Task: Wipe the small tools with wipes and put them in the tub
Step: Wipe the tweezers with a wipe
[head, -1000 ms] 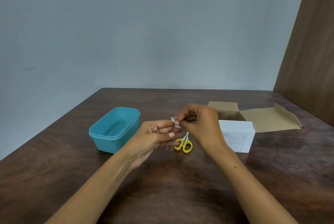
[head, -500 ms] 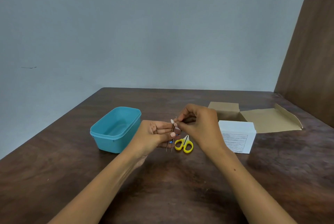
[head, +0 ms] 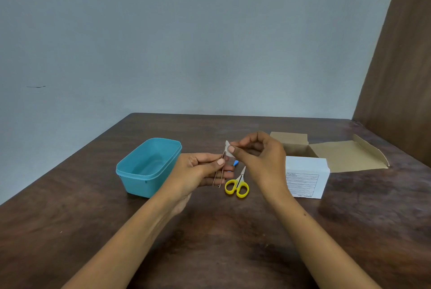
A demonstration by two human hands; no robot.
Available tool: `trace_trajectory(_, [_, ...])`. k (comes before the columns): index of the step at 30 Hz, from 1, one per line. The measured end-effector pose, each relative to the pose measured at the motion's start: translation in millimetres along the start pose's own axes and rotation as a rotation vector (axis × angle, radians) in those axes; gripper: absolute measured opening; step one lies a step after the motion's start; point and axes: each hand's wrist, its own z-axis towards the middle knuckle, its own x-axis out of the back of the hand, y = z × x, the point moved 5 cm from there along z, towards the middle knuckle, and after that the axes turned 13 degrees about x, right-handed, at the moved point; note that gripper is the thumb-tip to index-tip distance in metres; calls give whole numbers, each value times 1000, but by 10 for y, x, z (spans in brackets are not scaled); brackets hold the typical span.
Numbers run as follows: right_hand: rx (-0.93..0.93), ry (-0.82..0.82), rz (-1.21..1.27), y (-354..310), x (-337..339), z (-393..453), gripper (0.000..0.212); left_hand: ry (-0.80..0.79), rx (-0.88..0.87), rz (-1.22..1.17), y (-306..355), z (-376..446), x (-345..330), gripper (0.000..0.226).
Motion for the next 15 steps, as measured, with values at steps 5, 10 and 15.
trace_trajectory(5, [-147,25,183,49,10,-17,22,80,23,-62,-11,27,58,13])
trace_trajectory(10, [155,-159,-159,-116,-104,-25,25,185,-48,-38,14,33,117,13])
trace_trajectory(15, [98,-178,-170,-105,-101,-18,24,226,-68,-75,43,13,140,12])
